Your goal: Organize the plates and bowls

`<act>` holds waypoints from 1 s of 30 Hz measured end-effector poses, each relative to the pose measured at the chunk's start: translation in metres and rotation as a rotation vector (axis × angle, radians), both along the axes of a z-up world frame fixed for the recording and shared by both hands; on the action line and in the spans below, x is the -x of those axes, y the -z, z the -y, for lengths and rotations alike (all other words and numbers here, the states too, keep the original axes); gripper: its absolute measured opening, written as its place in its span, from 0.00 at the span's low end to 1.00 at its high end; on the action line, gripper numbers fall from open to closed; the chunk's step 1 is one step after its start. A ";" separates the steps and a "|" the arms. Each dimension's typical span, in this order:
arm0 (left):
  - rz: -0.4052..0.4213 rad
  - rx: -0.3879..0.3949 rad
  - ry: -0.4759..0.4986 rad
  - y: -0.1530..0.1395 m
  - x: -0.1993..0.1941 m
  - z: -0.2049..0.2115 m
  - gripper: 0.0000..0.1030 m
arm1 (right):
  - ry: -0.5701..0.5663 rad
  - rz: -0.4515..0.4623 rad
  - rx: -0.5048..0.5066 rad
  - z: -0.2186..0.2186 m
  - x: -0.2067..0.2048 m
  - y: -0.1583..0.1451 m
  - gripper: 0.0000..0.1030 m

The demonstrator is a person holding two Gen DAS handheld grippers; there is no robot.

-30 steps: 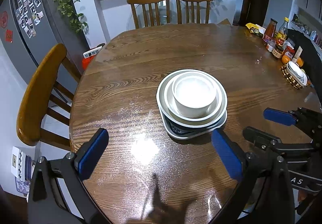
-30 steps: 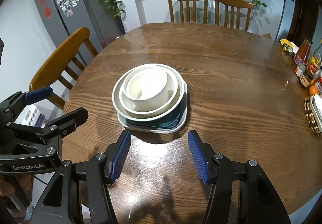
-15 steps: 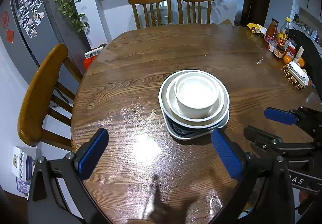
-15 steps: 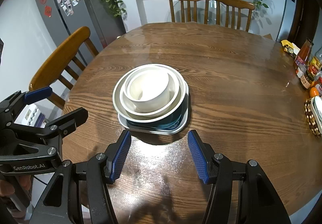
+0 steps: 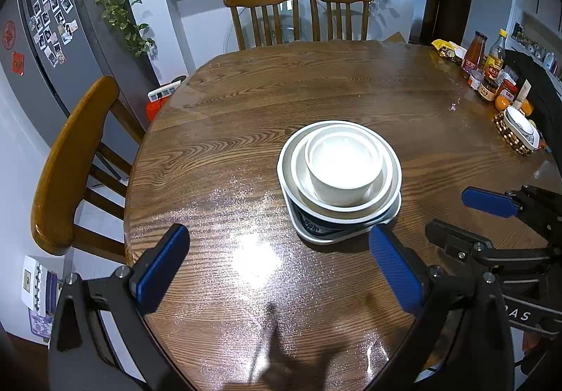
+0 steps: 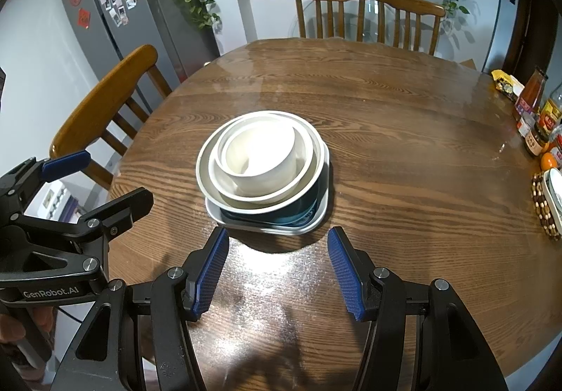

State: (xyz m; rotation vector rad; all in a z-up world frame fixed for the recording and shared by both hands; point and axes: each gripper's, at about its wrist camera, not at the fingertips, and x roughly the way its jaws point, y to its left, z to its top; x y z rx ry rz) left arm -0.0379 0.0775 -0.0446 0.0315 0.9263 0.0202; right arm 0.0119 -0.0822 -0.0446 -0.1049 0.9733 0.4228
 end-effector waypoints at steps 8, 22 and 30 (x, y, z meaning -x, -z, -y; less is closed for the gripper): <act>-0.002 0.001 -0.002 0.001 0.000 -0.001 0.99 | -0.003 -0.001 0.002 -0.001 0.000 0.001 0.58; -0.002 0.001 -0.001 0.001 0.000 -0.002 0.99 | -0.004 -0.001 0.004 -0.001 -0.001 0.001 0.58; -0.005 -0.001 -0.002 0.002 0.000 -0.001 0.99 | -0.004 -0.002 0.005 -0.001 -0.001 0.001 0.58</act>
